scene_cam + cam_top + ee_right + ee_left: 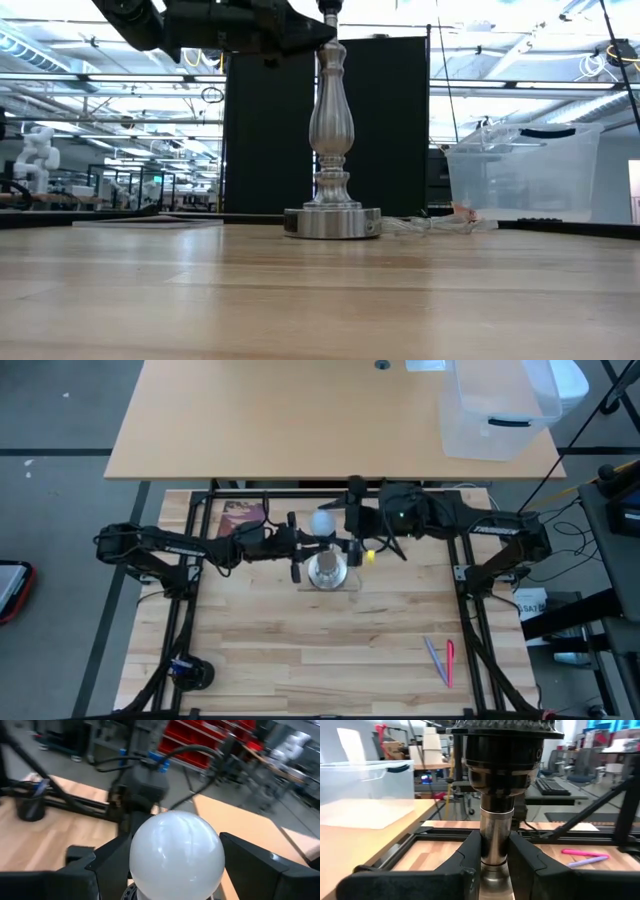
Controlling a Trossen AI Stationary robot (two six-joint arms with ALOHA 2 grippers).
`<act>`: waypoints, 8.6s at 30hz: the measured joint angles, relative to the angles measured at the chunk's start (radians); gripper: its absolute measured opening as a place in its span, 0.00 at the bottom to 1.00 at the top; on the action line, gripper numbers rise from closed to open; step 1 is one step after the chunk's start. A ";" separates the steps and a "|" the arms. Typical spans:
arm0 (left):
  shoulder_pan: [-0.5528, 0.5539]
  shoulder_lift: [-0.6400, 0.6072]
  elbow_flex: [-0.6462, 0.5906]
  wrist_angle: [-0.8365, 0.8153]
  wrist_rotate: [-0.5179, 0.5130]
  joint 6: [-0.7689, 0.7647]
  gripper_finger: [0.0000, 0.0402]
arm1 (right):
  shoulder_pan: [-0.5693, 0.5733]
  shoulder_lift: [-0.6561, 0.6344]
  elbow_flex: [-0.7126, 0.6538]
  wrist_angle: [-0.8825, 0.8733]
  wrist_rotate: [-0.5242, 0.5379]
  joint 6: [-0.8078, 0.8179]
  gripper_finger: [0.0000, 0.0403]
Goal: Screw lightbulb
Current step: Remove the lightbulb from the lamp
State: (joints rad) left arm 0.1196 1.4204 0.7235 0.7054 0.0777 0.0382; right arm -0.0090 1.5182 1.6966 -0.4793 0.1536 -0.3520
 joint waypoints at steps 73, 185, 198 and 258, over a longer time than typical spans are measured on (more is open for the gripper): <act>0.070 -0.042 -0.003 0.008 0.216 0.013 0.07 | -0.044 -0.111 -0.005 0.069 -0.260 -0.137 0.83; 0.001 0.099 0.174 -0.202 -0.113 0.003 0.18 | 0.105 -0.047 -0.297 0.514 0.525 0.239 0.80; 0.011 0.098 0.175 -0.204 0.021 0.036 0.18 | 0.043 -0.112 -0.297 0.378 0.218 0.105 0.69; 0.079 0.098 0.172 -0.217 0.461 0.020 0.18 | -0.237 -0.005 -0.299 0.676 -0.926 0.106 0.72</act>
State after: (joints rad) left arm 0.1986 1.5188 0.8959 0.4885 0.5388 0.0586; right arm -0.2462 1.5131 1.3975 0.1971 -0.7720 -0.2461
